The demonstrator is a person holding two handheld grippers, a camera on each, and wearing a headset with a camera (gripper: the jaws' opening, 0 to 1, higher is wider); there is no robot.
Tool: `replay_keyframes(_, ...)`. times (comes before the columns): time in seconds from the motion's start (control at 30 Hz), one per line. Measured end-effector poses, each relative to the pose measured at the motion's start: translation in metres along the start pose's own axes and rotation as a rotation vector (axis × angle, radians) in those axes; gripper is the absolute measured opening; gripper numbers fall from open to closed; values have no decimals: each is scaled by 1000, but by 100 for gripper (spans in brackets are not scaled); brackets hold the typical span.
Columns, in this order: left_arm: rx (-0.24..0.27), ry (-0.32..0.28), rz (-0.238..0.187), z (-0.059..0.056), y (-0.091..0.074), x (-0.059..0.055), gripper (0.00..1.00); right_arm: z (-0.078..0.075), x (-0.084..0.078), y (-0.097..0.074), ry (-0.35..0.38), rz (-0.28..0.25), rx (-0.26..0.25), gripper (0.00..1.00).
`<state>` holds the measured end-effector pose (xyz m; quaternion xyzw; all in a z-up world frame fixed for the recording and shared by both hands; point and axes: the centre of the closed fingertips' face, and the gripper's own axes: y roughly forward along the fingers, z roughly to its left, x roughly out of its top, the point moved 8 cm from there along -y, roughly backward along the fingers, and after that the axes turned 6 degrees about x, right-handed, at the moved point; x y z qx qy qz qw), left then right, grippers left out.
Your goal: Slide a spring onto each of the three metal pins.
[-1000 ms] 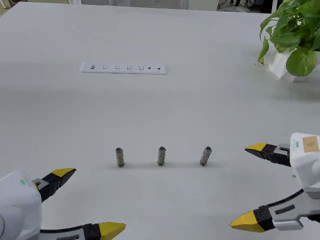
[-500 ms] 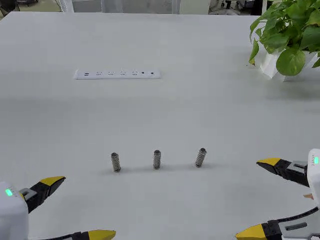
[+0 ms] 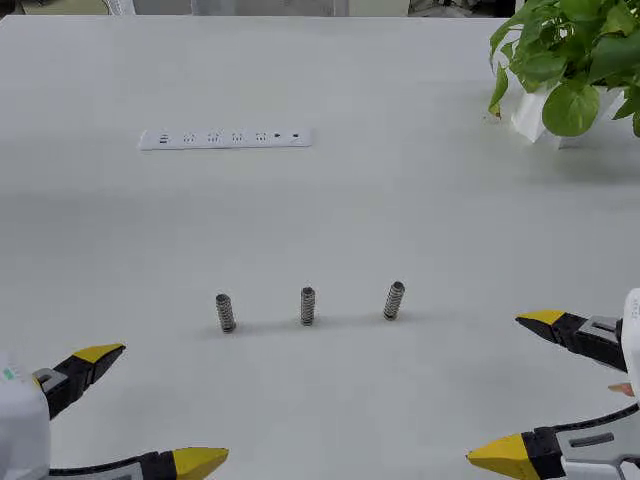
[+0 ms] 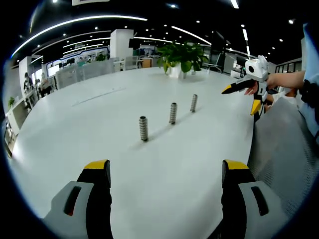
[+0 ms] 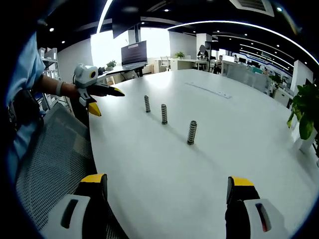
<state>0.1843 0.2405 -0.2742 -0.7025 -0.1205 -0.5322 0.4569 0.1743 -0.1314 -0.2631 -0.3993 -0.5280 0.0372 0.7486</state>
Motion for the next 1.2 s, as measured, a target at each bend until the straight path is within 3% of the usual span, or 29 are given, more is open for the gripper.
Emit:
replay_keyframes(0.37,-7,3,-6,0,-3,2,91,6,-1,3,21,-6,-3,99)
replay_keyframes(0.73,0,2,3,-4,-16,2,91,17,6,9,22,-22,10,99)
replay_keyframes(1.2,3,15,16,2,-18,3,91,16,8,13,16,-34,11,99)
